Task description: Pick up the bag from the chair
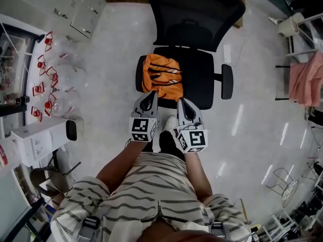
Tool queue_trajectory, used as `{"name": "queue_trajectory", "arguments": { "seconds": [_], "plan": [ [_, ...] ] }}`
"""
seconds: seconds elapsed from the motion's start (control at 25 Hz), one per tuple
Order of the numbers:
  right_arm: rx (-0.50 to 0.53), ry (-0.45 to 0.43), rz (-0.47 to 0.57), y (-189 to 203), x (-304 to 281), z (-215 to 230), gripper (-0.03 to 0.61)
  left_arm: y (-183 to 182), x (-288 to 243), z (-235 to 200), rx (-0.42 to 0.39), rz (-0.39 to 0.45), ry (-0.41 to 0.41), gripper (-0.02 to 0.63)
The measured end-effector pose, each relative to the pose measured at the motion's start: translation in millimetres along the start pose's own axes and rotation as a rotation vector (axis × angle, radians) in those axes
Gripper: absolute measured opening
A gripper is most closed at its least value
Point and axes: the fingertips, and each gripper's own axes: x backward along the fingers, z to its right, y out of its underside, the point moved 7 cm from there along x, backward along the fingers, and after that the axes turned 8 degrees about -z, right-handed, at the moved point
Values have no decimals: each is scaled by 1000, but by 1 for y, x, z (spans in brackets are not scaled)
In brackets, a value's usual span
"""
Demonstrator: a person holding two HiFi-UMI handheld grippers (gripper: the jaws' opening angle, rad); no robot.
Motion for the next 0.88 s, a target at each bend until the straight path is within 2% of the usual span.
{"name": "queue_trajectory", "arguments": {
  "seconds": [0.4,0.44,0.52,0.88],
  "plan": [
    [-19,-6,-37,18,-8,0,18,34,-25,-17,28,-101,-59,28],
    [-22,-8,-41,19,-9,-1,18,37,-28,-20,37,-116,-60,37],
    [-24,-11,-48,22,-10,-1,18,45,-34,-24,51,-148,-65,95],
    [-32,-24,-74,31,-12,-2,18,72,-54,-42,96,-240,-141,190]
  ]
}}
